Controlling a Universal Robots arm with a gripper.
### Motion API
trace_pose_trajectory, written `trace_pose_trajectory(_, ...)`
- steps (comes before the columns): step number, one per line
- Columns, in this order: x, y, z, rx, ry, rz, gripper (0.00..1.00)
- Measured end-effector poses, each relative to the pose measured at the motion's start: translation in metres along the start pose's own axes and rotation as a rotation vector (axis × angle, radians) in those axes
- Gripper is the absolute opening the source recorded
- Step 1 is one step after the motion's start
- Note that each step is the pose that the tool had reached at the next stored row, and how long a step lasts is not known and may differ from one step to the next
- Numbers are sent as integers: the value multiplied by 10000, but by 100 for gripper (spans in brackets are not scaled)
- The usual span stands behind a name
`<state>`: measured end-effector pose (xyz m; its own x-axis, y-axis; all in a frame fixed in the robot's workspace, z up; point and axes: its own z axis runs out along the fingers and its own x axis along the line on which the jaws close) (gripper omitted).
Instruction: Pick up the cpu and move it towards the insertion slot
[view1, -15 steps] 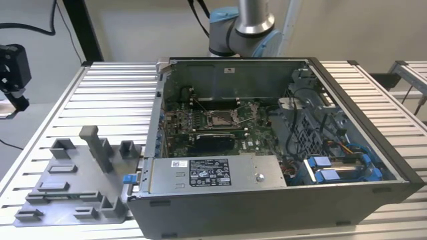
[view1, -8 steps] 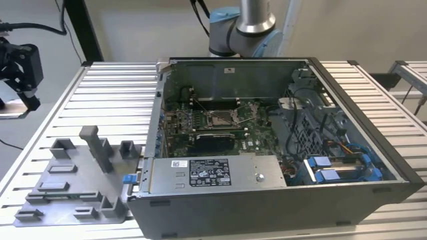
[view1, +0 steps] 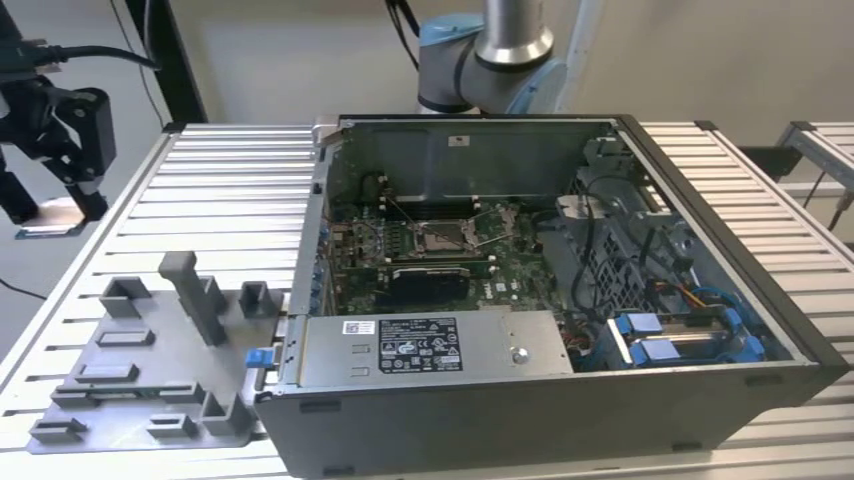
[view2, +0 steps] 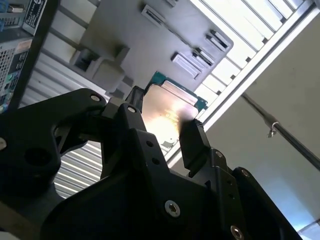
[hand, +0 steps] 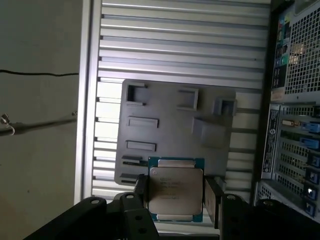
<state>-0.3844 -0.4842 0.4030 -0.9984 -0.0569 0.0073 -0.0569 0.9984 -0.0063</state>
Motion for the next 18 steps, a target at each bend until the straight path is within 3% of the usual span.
trace_pose_trajectory(18, -478, -28, -7, 0, 3, -1, 0)
